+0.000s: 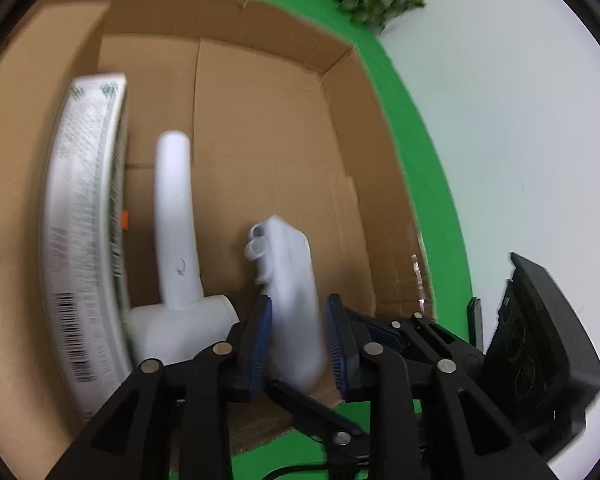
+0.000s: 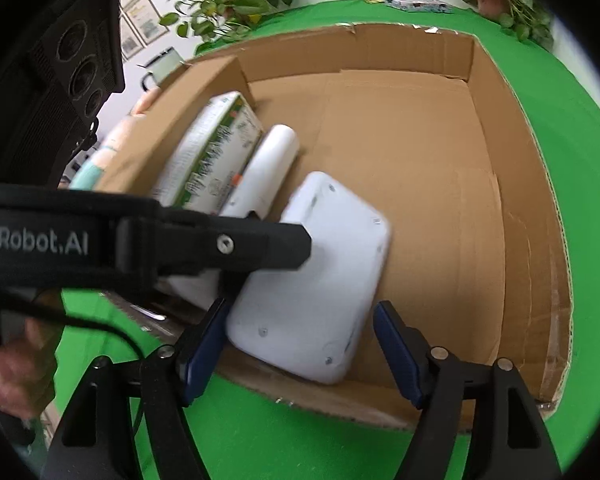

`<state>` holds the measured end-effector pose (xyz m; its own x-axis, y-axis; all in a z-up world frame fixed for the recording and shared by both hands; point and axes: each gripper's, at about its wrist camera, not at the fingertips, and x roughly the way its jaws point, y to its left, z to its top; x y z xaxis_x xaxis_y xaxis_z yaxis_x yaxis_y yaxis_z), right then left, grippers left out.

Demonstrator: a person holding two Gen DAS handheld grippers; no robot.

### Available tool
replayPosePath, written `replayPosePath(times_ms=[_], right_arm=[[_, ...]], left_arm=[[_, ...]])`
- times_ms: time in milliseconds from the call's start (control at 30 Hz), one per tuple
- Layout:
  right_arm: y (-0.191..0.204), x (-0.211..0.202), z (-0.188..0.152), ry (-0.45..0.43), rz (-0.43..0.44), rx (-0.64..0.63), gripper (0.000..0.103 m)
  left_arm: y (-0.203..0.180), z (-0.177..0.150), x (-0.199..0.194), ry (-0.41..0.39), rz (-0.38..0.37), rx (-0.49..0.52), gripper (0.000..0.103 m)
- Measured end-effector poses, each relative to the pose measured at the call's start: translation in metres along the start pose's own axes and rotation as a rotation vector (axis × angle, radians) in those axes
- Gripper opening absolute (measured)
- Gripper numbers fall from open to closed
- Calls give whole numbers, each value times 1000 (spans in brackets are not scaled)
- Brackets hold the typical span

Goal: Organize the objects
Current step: 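Carry the white device into the open box beside the fan, then release the white device and withdraw the right tool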

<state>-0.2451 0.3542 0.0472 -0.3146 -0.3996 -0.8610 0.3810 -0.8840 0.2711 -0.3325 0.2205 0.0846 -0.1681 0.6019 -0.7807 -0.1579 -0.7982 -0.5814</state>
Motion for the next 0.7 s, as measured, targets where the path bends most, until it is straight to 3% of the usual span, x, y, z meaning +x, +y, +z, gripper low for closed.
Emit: replayPosePath(times_ms=[133, 267, 433, 500, 633, 667, 700], right_arm=[[-6, -16, 0, -11, 48, 15, 73], [-16, -18, 7, -12, 30, 64, 73], [-18, 13, 13, 61, -21, 92, 36], [-14, 15, 10, 54, -41, 83, 36], [-9, 9, 3, 21, -66, 73, 36], [-6, 2, 1, -14, -102, 67, 36], [0, -8, -2, -68, -149, 53, 37]], left_arm=[[-3, -10, -38, -83, 13, 54, 27], [1, -26, -65, -127, 40, 84, 27], [13, -39, -87, -184, 90, 96, 27], [19, -45, -96, -221, 119, 105, 27], [28, -66, -122, -370, 221, 144, 30], [28, -75, -130, -432, 278, 165, 33], [27, -85, -136, -497, 334, 186, 45]])
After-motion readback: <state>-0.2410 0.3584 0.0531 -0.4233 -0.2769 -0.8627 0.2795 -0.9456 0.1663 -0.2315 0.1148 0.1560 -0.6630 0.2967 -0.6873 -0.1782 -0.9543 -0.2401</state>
